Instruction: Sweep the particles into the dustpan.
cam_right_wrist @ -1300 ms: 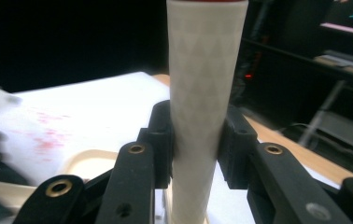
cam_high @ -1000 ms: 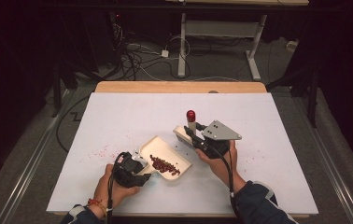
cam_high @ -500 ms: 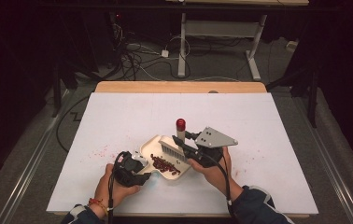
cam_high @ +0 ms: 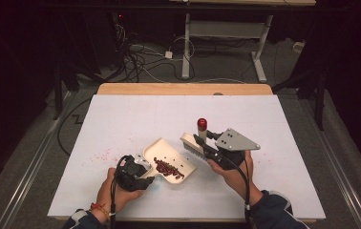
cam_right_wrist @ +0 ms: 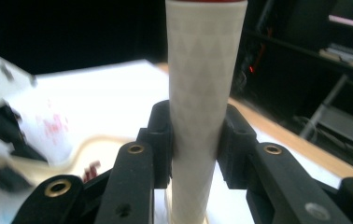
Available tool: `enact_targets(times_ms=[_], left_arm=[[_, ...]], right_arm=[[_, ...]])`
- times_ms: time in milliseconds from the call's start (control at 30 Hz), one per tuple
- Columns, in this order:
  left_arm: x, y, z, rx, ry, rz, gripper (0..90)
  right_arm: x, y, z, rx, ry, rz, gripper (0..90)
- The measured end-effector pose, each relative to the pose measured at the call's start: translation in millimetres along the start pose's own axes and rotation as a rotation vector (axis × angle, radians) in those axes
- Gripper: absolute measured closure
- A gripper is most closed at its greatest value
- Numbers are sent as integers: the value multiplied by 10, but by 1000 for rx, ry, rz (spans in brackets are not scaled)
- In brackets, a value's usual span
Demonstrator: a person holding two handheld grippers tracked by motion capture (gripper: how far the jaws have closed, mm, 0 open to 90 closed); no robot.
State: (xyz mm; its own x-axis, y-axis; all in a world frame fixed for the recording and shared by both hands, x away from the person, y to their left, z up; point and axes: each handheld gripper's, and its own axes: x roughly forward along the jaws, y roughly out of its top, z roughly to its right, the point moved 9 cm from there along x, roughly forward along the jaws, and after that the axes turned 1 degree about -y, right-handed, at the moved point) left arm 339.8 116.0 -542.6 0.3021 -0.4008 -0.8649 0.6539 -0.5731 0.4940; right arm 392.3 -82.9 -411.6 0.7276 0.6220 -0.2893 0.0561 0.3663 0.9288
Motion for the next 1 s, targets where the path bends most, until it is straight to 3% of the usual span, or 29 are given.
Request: enact_targets(times_ms=[133, 200, 400, 533, 633, 1000], left_arm=[[12, -5, 3, 5, 11, -5, 634], [28, -6, -4, 5, 23, -7, 631], [18, 2, 11, 15, 37, -10, 633], [24, -1, 1, 9, 32, -7, 633], [26, -1, -1, 7, 29, -5, 633], [38, -13, -12, -23, 9, 10, 630]], right_arm=[[-108, -147, 2, 7, 0, -43, 702], [-156, -181, -93, 27, 43, -38, 701], [-172, -123, -308, 22, 107, -20, 702], [-229, -46, -306, 64, 139, 9, 702], [-267, -3, -231, 29, 87, 26, 701], [-184, -88, -10, 13, 11, 22, 701]])
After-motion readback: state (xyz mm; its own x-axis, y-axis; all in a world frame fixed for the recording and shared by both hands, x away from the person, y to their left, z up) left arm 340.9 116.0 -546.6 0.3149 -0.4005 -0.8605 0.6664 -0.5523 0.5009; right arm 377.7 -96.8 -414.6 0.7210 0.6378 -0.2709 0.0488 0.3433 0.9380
